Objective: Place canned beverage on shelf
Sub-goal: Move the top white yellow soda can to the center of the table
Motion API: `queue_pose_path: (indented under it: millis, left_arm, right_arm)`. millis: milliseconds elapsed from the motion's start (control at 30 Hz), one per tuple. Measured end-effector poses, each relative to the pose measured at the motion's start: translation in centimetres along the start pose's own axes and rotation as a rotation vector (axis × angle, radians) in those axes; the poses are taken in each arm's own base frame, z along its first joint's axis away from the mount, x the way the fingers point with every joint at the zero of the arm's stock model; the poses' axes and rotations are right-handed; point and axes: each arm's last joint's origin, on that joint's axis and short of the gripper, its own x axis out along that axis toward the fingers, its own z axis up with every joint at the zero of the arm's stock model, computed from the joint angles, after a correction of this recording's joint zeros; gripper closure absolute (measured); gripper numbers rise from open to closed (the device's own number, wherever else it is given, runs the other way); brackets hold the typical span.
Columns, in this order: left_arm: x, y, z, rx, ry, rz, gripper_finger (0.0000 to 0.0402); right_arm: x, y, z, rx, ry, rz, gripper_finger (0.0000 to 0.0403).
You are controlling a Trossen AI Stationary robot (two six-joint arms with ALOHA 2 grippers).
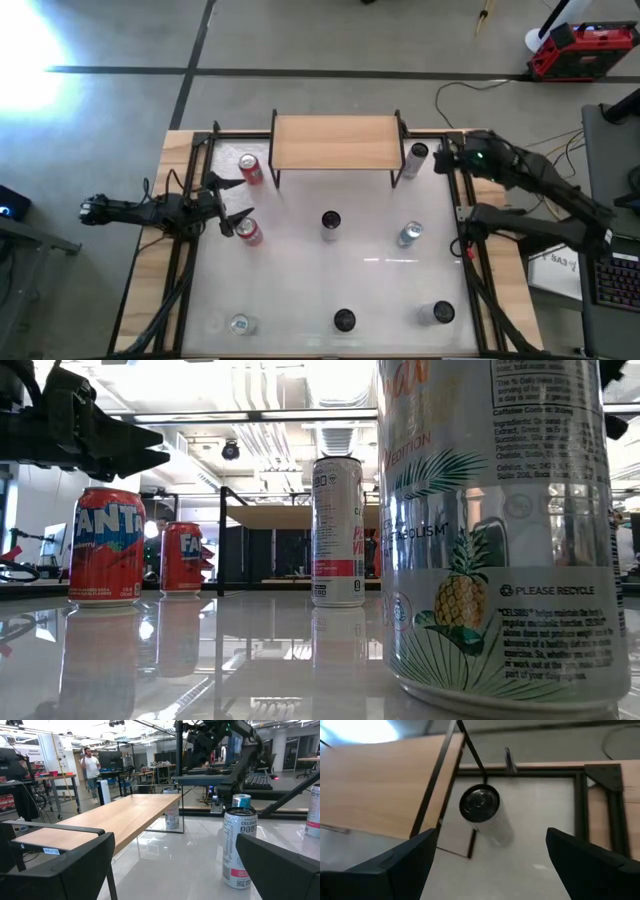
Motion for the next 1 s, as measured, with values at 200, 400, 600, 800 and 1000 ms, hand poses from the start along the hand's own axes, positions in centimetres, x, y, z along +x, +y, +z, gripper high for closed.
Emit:
queue_pose_path:
  millis: [200,400,600,800,1000]
  left_arm:
    - [0.0,0.0,0.0,0.000,0.001,0.000,0.0002]
    - [0.0,0.0,0.0,0.000,0.000,0.000,0.0002]
    - [0.0,0.0,0.0,0.000,0.000,0.000,0.0002]
    - [0.0,0.0,0.0,0.000,0.001,0.000,0.0002]
    - [0.0,0.0,0.0,0.000,0.000,0.000,0.0002]
  right_arm:
    - [0.1,2.6,2.7,0.090,0.052,-0.055,0.0044]
    - [0.8,4.0,3.6,0.257,0.250,-0.207,0.0044]
    - [1.8,5.3,4.5,0.259,0.260,-0.265,0.0044]
    - [2.3,5.7,4.9,0.280,0.259,-0.287,0.0044]
    - [5.3,5.9,5.6,0.393,0.281,-0.375,0.0044]
